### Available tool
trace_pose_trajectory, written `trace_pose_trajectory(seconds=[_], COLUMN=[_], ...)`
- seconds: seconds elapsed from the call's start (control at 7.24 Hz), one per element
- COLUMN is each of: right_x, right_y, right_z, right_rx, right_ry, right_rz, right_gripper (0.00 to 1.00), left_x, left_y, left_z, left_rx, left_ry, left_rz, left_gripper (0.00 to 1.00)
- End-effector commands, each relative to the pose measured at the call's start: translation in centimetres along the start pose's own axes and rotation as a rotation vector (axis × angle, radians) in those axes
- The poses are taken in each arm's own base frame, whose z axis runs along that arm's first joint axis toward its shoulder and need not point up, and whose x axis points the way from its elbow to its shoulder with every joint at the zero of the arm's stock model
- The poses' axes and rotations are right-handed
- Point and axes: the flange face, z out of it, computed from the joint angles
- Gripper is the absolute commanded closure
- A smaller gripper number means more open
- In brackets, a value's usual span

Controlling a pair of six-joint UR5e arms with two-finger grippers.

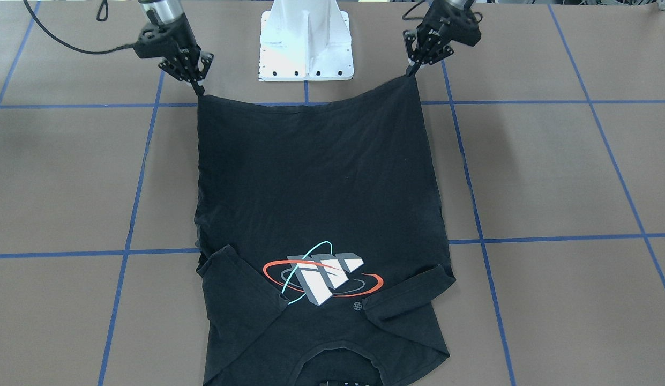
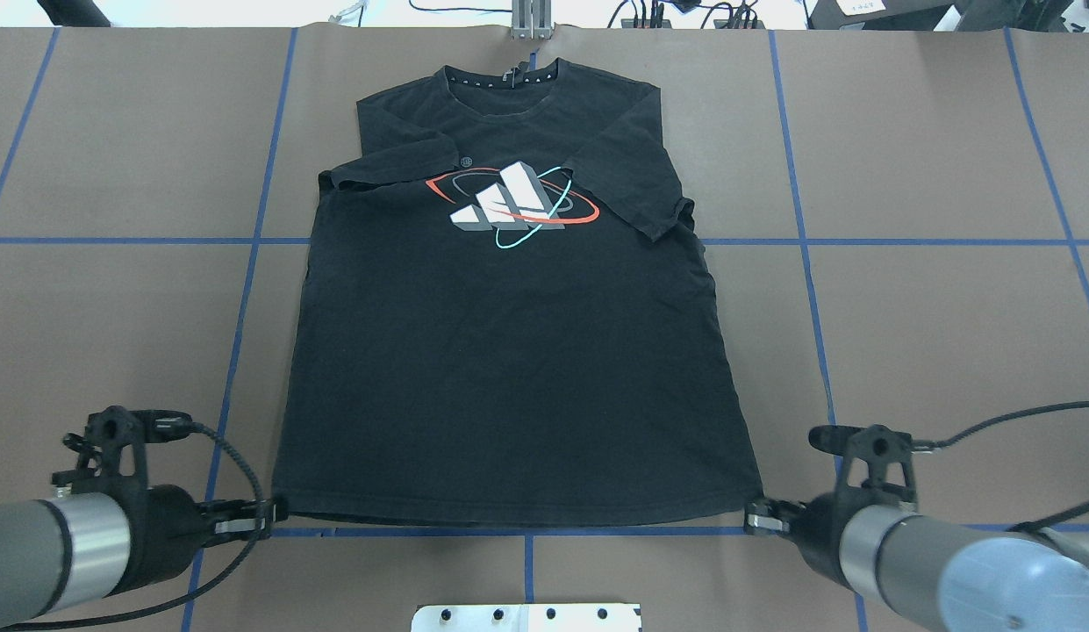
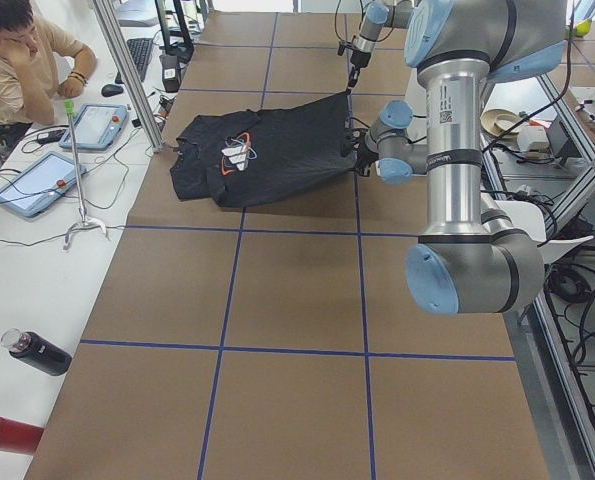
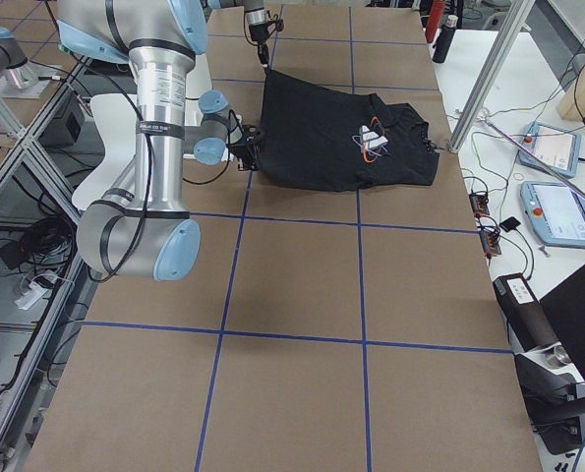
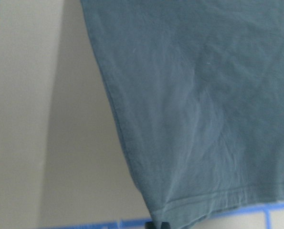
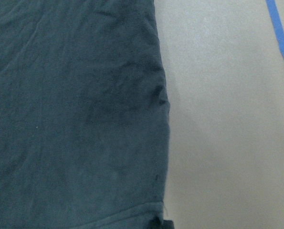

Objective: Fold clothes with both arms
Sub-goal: 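Lift the hem with both grippers and fold it toward the collar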

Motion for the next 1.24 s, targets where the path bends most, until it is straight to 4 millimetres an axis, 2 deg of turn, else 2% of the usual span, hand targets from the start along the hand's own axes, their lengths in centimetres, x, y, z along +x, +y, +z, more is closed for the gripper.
trace_pose_trajectory(seconds=[0.0, 0.14, 0.28, 0.41, 0.55, 0.69, 0.83, 0.97, 1.1], right_x=[-0.8, -1.7, -2.1, -2.2, -1.8, -1.5, -2.0, -2.9, -3.1], right_y=[3.3, 4.3, 4.7, 3.6, 1.3, -1.4, -3.8, -7.0, -10.7], right_z=[-7.9, -9.8, -10.6, -10.7, -10.6, -9.9, -7.4, -4.2, -2.1], right_rx=[-0.171, -0.213, -0.228, -0.193, -0.130, -0.058, 0.010, 0.086, 0.160], right_ry=[-0.090, -0.128, -0.149, -0.153, -0.145, -0.138, -0.131, -0.119, -0.098], right_rz=[-0.050, -0.067, -0.072, -0.055, -0.020, 0.025, 0.066, 0.112, 0.151], right_gripper=[1.00, 1.00, 1.00, 1.00, 1.00, 1.00, 1.00, 1.00, 1.00], left_x=[1.7, 1.6, 1.9, 2.3, 2.7, 3.0, 3.0, 3.9, 4.0], left_y=[0.7, 1.2, 1.3, 1.0, 0.5, -1.2, -4.7, -8.5, -12.5], left_z=[-4.6, -6.0, -6.9, -7.2, -7.0, -5.5, -2.4, 0.6, 2.3], left_rx=[-0.088, -0.120, -0.134, -0.127, -0.108, -0.056, 0.032, 0.109, 0.179], left_ry=[0.064, 0.069, 0.081, 0.094, 0.104, 0.106, 0.093, 0.084, 0.064], left_rz=[0.003, 0.006, 0.004, 0.000, -0.005, -0.016, -0.034, 0.019, 0.007], left_gripper=[1.00, 1.00, 1.00, 1.00, 1.00, 1.00, 1.00, 1.00, 1.00])
